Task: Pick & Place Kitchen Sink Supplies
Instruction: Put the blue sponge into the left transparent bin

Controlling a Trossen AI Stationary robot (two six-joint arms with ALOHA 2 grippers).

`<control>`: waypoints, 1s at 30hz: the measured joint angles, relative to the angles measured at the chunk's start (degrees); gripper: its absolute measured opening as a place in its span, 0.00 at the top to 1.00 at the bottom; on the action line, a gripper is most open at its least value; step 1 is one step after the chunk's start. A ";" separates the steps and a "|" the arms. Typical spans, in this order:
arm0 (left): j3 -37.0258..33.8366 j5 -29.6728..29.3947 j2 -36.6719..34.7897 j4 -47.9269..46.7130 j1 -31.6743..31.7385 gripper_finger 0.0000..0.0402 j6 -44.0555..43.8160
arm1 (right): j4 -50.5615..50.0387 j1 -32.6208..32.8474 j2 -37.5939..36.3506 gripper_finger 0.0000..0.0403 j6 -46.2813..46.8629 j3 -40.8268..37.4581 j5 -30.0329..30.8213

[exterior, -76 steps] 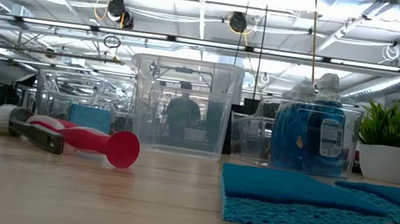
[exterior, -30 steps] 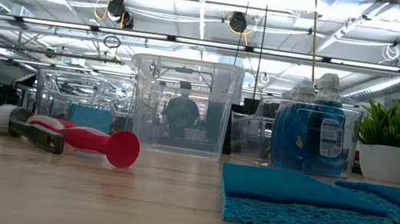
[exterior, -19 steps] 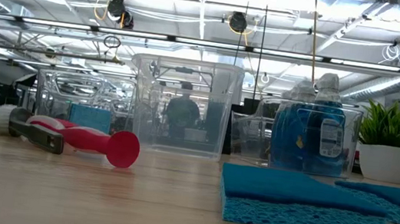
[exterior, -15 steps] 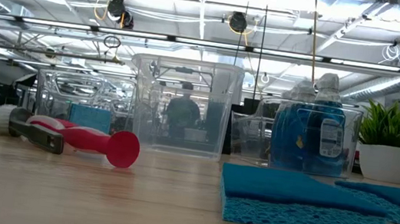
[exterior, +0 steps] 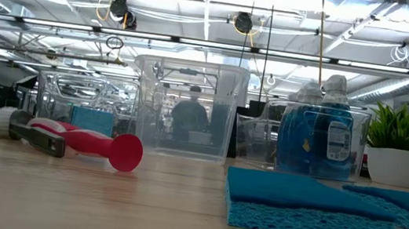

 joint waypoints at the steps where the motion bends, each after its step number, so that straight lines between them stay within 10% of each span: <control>1: -0.84 -0.01 -0.62 0.30 -0.23 0.59 -0.09 | 0.04 0.00 0.00 0.99 0.00 0.00 0.01; 14: -4.36 0.00 -5.02 -0.45 -1.43 0.59 0.63 | 4.81 0.03 -4.44 1.00 -1.94 -0.12 1.63; 30: -4.42 0.06 -6.45 -4.84 -1.43 0.59 0.50 | 13.36 0.04 -16.54 1.00 -15.15 -0.16 18.24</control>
